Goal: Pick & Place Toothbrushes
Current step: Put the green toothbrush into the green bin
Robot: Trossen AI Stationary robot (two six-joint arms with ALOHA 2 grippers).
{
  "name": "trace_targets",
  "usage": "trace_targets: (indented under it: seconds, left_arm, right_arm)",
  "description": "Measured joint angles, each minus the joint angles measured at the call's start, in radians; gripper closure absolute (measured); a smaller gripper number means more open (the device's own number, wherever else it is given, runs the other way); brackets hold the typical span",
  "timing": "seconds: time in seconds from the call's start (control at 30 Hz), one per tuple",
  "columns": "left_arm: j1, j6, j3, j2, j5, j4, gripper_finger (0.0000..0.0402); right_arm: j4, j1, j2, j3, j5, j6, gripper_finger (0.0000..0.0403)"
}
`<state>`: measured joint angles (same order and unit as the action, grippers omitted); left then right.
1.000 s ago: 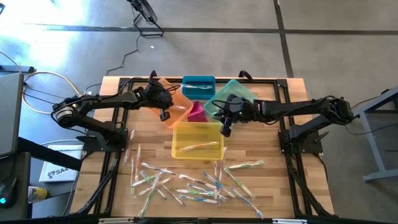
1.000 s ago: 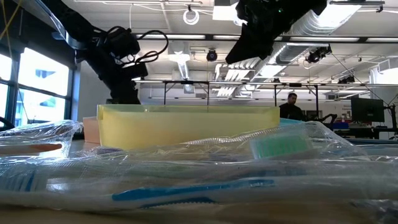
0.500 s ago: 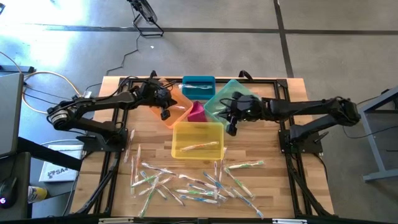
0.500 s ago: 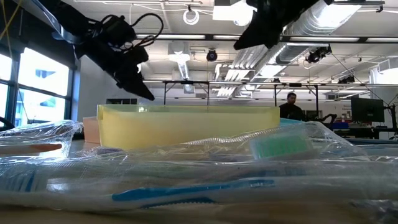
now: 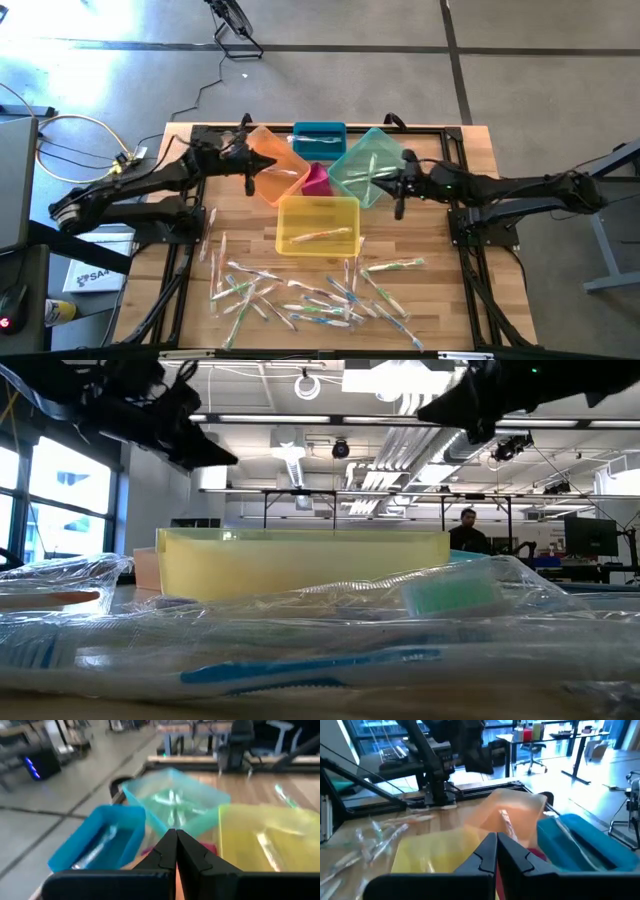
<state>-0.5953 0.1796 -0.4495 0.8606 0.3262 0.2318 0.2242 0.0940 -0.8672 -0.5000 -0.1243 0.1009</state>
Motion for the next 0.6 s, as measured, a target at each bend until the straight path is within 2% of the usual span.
trace_targets:
  seconds: [0.17,0.33,0.6]
  left_arm:
    - [0.0,-0.008,0.038,-0.118,0.028,0.009,0.0401]
    - [0.0,-0.031,0.066,-0.204,0.039,-0.024,0.0401]
    - [0.0,-0.03,0.068,-0.224,0.039,-0.125,0.0401]
  right_arm:
    - [0.042,-0.001,0.112,0.077,0.001,0.016,0.0399]
    - [0.045,-0.003,0.161,0.102,0.002,0.06,0.0399]
    - [0.04,-0.002,0.154,0.105,0.0,0.055,0.0399]
